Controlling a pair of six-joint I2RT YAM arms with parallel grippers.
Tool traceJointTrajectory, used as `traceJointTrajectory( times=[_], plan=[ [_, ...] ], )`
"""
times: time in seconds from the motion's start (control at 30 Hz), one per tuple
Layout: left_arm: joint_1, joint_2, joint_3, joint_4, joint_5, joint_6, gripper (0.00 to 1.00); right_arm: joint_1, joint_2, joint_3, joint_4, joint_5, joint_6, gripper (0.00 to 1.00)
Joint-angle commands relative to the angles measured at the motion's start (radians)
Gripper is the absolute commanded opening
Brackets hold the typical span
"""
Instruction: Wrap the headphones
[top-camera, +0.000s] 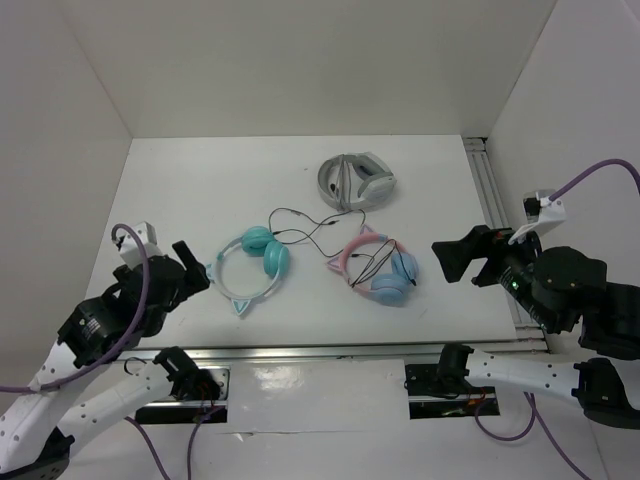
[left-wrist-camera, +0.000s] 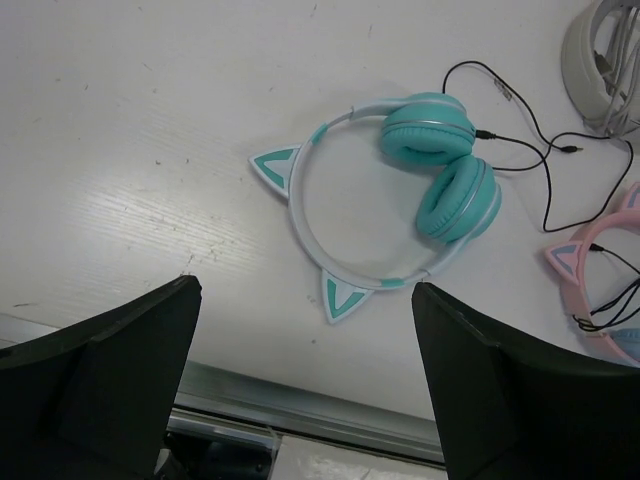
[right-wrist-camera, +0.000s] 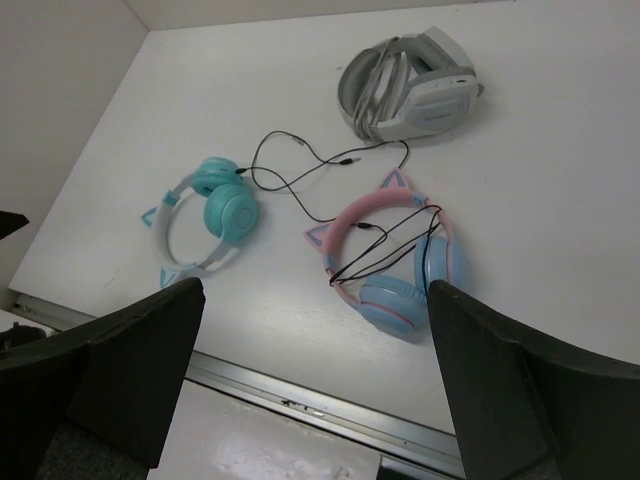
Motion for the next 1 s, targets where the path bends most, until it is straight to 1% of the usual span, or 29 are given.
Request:
traceJointTrajectory(
  times=[0.0,0.17,0.27,0.3,0.37,0.4,0.47,0.5,0.53,0.57,0.6,0.67,0.7,0.73,0.77,0.8,0.83,0.9,0.97],
  plan=[
    [0.000,-0.030,0.019,-0.006,-0.038,-0.045,1.00,-0.008,0.000,0.010,-0.011,0.018,-0.010,1.00],
    [0.000,-0.073,0.010,-0.006,-0.038,-0.054,1.00,-0.008,-0.034,0.001,0.031,0.009,-0.028,1.00],
    [0.000,-0.093,0.010,0.003,-0.029,-0.037,1.00,-0.008,-0.074,-0.033,0.093,-0.003,-0.031,1.00],
    [0.000,-0.093,0.010,0.003,-0.029,-0.027,1.00,-0.008,-0.103,-0.047,0.147,-0.045,-0.045,1.00],
    [0.000,-0.078,0.010,0.014,-0.019,-0.027,1.00,-0.017,-0.112,-0.067,0.164,-0.065,-0.059,1.00],
    [0.000,-0.064,0.010,0.025,-0.019,-0.001,1.00,-0.017,-0.112,-0.079,0.164,-0.065,-0.059,1.00],
    [0.000,-0.004,0.030,0.014,-0.010,-0.016,1.00,-0.017,-0.086,-0.104,0.151,-0.031,-0.048,1.00],
    [0.000,0.095,0.063,-0.021,-0.019,-0.112,1.00,-0.017,-0.071,-0.117,0.141,0.010,-0.021,1.00],
    [0.000,0.147,0.076,-0.047,-0.019,-0.147,1.00,-0.017,-0.039,-0.146,0.132,0.025,-0.021,1.00],
    [0.000,0.247,0.076,-0.046,0.035,-0.222,1.00,-0.017,-0.010,-0.173,0.132,0.035,-0.010,1.00],
    [0.000,0.292,0.076,-0.046,0.036,-0.223,1.00,-0.017,0.001,-0.185,0.144,0.035,-0.010,1.00],
    [0.000,0.364,0.076,-0.026,0.047,-0.289,1.00,-0.017,0.013,-0.205,0.167,0.012,-0.019,1.00],
    [0.000,0.390,0.038,-0.026,0.047,-0.371,1.00,-0.017,0.013,-0.205,0.181,-0.019,-0.030,1.00],
    [0.009,0.427,0.012,-0.002,0.047,-0.402,1.00,-0.017,0.013,-0.231,0.211,-0.037,-0.044,1.00],
    [0.019,0.441,-0.021,0.041,0.065,-0.402,1.00,-0.017,0.000,-0.243,0.228,-0.055,-0.044,1.00],
    [0.061,0.453,-0.094,0.152,0.123,-0.392,1.00,-0.017,-0.010,-0.257,0.242,-0.085,-0.056,1.00],
    [0.087,0.465,-0.128,0.198,0.158,-0.392,1.00,-0.017,-0.029,-0.269,0.252,-0.098,-0.056,1.00],
    [0.139,0.525,-0.188,0.258,0.204,-0.416,0.95,-0.017,-0.039,-0.289,0.262,-0.123,-0.065,1.00],
    [0.153,0.570,-0.254,0.304,0.205,-0.474,0.92,-0.017,-0.068,-0.300,0.253,-0.152,-0.065,1.00]
  ],
)
